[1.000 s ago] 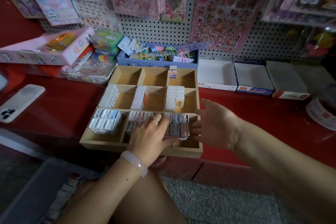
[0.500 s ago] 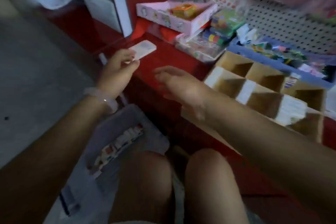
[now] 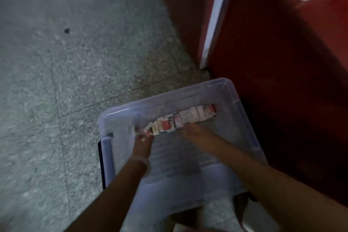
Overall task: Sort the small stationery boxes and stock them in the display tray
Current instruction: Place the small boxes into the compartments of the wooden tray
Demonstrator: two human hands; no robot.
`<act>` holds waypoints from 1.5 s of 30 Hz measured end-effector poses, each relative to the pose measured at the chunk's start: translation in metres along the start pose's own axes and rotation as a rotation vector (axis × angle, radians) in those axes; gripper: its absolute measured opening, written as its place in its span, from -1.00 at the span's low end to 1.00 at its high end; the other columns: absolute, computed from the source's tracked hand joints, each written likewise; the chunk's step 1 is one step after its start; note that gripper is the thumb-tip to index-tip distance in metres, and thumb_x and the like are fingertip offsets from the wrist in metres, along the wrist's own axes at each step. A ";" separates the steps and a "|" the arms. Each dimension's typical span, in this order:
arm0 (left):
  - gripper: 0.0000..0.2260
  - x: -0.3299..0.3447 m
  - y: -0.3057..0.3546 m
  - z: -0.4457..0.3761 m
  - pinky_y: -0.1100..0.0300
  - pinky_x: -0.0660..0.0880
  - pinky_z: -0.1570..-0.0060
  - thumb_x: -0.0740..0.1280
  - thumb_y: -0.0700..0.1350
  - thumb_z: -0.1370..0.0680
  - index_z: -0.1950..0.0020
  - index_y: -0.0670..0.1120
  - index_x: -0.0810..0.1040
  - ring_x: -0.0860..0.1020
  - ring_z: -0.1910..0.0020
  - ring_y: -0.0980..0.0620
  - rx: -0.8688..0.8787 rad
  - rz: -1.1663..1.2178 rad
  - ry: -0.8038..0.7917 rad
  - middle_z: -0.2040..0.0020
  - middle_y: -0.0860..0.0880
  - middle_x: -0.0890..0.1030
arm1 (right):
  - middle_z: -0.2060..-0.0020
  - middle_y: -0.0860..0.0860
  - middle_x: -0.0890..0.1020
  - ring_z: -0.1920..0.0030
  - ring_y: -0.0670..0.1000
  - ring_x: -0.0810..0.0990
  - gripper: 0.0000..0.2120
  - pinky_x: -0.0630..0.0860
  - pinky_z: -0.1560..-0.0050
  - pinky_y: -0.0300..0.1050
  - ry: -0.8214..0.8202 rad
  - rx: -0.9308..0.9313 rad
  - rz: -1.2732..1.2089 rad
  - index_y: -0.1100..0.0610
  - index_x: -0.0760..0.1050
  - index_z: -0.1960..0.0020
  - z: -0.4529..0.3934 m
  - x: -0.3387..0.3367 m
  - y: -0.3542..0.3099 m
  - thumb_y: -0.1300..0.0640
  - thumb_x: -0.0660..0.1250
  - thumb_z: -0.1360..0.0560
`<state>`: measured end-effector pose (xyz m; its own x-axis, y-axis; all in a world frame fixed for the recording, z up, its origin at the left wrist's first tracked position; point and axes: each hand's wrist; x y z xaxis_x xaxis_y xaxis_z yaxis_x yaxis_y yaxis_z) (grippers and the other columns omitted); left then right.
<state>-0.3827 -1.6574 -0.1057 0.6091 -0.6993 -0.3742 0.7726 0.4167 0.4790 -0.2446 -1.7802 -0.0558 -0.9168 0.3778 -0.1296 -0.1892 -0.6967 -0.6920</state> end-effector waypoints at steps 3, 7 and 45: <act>-0.44 0.016 -0.030 -0.043 0.08 0.35 -0.22 0.33 -0.11 -0.45 -0.41 -0.26 0.30 0.41 -0.29 -0.23 0.088 -0.344 0.188 -0.34 -0.28 0.40 | -0.21 0.31 0.50 -0.01 0.01 0.53 -0.71 0.45 0.02 -0.21 -0.059 0.097 0.082 0.31 0.40 -0.28 -0.020 0.004 0.034 0.33 0.19 -0.57; -0.32 0.026 -0.046 -0.094 0.01 0.33 -0.30 0.31 -0.29 -0.47 -0.52 -0.18 0.06 0.31 -0.38 -0.20 0.271 -0.729 0.283 -0.51 -0.20 0.12 | -0.23 0.05 0.50 -0.07 -0.08 0.49 -0.65 0.40 -0.02 -0.31 -0.113 0.139 0.144 0.13 0.36 -0.34 -0.040 0.002 0.075 0.26 0.21 -0.57; -0.64 0.041 -0.091 -0.097 0.15 0.47 -0.03 0.39 -0.14 -0.49 -0.25 -0.15 0.41 0.50 -0.09 -0.12 0.199 -0.494 0.191 -0.18 -0.19 0.46 | -0.18 0.34 0.51 -0.20 0.28 0.49 -0.73 0.49 -0.06 0.02 -0.043 0.442 -0.273 0.32 0.43 -0.22 -0.068 0.014 0.079 0.27 0.06 -0.62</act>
<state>-0.4104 -1.6680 -0.2420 0.2198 -0.6581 -0.7202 0.9367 -0.0639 0.3443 -0.2481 -1.7887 -0.1605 -0.8254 0.5624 0.0492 -0.5450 -0.7710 -0.3293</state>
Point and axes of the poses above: each hand's wrist, its own z-axis away from the middle knuckle, its own x-axis out of the palm, y = z × x
